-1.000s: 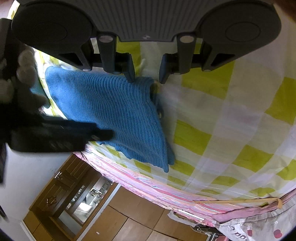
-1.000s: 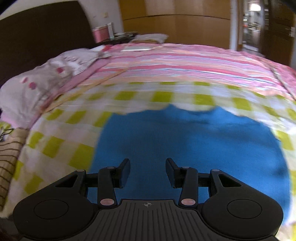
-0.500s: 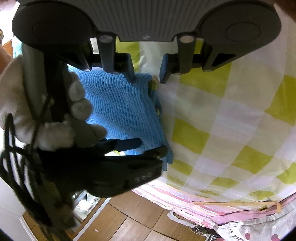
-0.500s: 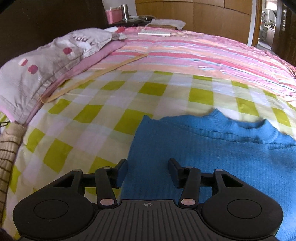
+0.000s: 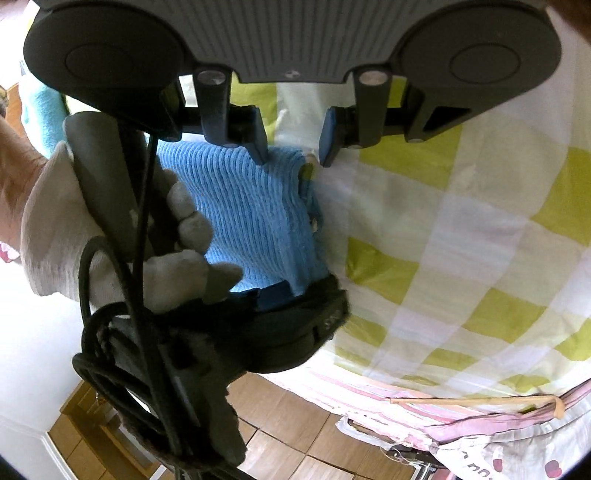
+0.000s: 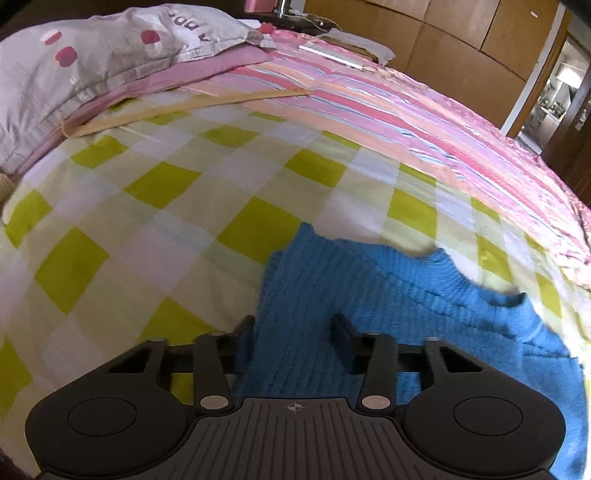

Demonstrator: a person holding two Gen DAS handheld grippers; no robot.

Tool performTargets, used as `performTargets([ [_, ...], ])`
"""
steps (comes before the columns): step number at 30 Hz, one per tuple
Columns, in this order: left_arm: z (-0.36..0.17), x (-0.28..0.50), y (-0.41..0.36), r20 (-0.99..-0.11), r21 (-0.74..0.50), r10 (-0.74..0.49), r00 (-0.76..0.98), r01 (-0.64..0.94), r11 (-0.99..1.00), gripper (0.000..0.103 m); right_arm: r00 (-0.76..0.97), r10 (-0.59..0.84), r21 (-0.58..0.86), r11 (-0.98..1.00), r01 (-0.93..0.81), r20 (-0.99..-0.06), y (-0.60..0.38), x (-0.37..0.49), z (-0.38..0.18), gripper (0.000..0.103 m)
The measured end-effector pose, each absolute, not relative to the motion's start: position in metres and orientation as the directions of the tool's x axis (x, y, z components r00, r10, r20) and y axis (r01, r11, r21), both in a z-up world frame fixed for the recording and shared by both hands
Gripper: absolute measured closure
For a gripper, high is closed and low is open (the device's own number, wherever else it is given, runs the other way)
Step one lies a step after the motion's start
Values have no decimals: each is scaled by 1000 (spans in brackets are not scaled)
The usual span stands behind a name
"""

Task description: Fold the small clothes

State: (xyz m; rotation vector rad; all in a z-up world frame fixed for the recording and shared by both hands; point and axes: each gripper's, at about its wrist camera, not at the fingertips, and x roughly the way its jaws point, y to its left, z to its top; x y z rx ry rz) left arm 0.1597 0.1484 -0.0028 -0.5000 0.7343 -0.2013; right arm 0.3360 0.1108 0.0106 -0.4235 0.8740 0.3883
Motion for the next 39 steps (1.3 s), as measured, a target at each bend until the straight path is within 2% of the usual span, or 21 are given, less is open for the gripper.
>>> performTargets([
  [5,0,157,145,-588,-485,-336,736,12,874,59,577,162,-178,855,-487,-801,101,339,16,87],
  [8,2,155,143,-581,-466,-322,748,19,884,53,566,199,-124,868,-480,-800,91,338,26,91],
  [11,3,153,141,-572,-456,-313,758,24,890,50,568,229,-94,871,-483,-791,82,336,37,92],
  [16,7,150,127,-549,-404,-270,791,32,914,38,566,296,-10,880,-475,-769,59,333,59,93],
  [25,16,151,105,-517,-372,-209,830,2,928,37,564,391,128,885,-449,-727,13,325,84,93],
  [26,19,154,101,-513,-366,-203,834,1,931,38,563,399,143,885,-443,-724,7,325,85,93],
  [28,22,158,94,-506,-372,-206,838,4,928,50,562,415,175,885,-431,-715,-6,324,88,93],
  [30,28,163,85,-503,-371,-218,836,20,929,66,564,431,205,884,-420,-704,-21,324,92,93],
  [32,35,163,75,-497,-358,-228,837,41,933,77,569,442,231,885,-405,-694,-35,326,95,93],
  [35,48,165,60,-479,-341,-247,843,81,937,82,573,461,277,882,-381,-678,-59,329,97,93],
  [39,65,169,33,-462,-311,-275,843,137,941,82,587,479,322,877,-358,-653,-93,332,102,93],
])
